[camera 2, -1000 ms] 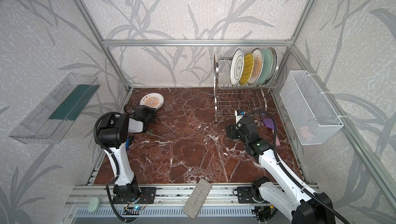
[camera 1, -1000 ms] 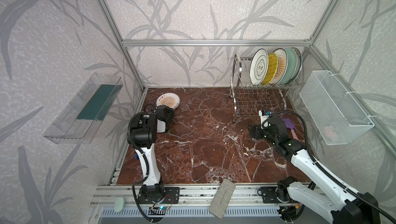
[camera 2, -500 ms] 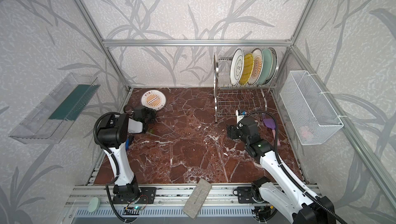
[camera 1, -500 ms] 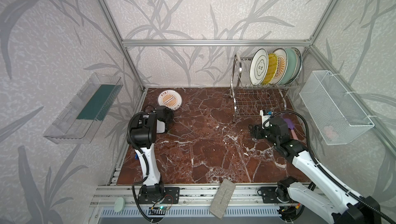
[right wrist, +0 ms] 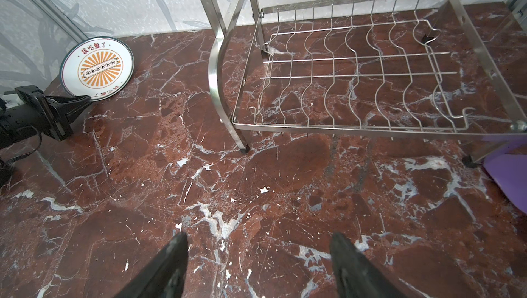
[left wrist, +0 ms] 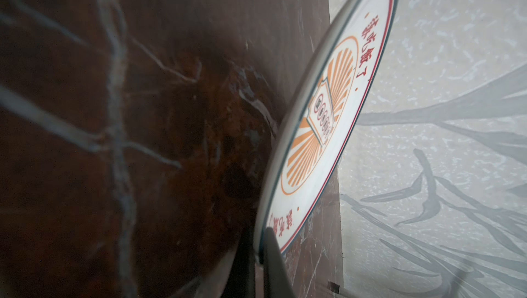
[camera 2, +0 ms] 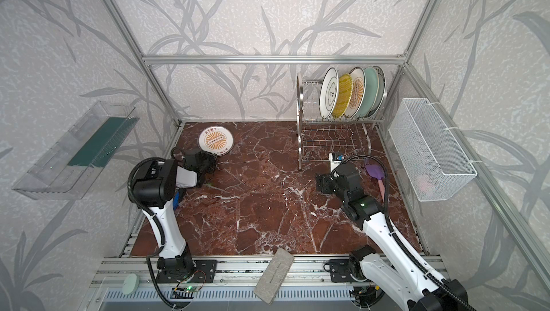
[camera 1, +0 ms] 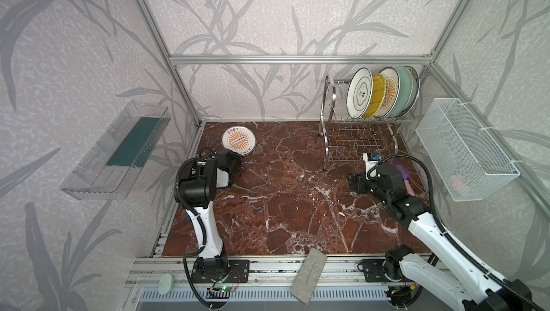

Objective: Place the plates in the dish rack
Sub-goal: 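Close the left gripper on the sunburst plate's rim and tilt it up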

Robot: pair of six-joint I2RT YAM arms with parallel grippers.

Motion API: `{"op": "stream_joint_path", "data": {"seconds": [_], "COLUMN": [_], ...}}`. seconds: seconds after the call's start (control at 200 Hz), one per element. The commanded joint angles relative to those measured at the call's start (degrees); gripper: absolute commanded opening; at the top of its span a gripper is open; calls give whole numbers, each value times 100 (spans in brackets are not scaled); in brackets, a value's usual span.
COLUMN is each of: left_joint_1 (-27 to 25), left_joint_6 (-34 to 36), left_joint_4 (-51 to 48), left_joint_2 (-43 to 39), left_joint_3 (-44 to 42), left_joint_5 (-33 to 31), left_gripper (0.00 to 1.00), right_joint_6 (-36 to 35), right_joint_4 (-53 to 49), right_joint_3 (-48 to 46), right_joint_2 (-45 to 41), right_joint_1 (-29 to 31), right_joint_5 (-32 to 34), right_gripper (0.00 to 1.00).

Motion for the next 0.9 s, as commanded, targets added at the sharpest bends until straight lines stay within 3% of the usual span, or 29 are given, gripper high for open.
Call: {"op": "stream_joint_path", "data": {"seconds": [0.0,0.895], "left_joint_1": [15,-116], "left_joint_6": [265,1205], "left_joint_4": [-592,-1432], "left_joint_2": [-48,-815], "left_joint_3": [-127,-440], "left_joint_5": [312,1303], "left_gripper": [2,0], "right_joint_6": [-6,123], "right_joint_4": [-131,-51], "right_joint_3": [10,87], "right_joint_2": [-130,-62], "right_joint_1": [-16,-17], "right_joint_5": [62,-133], "right_gripper": [77,77]}}
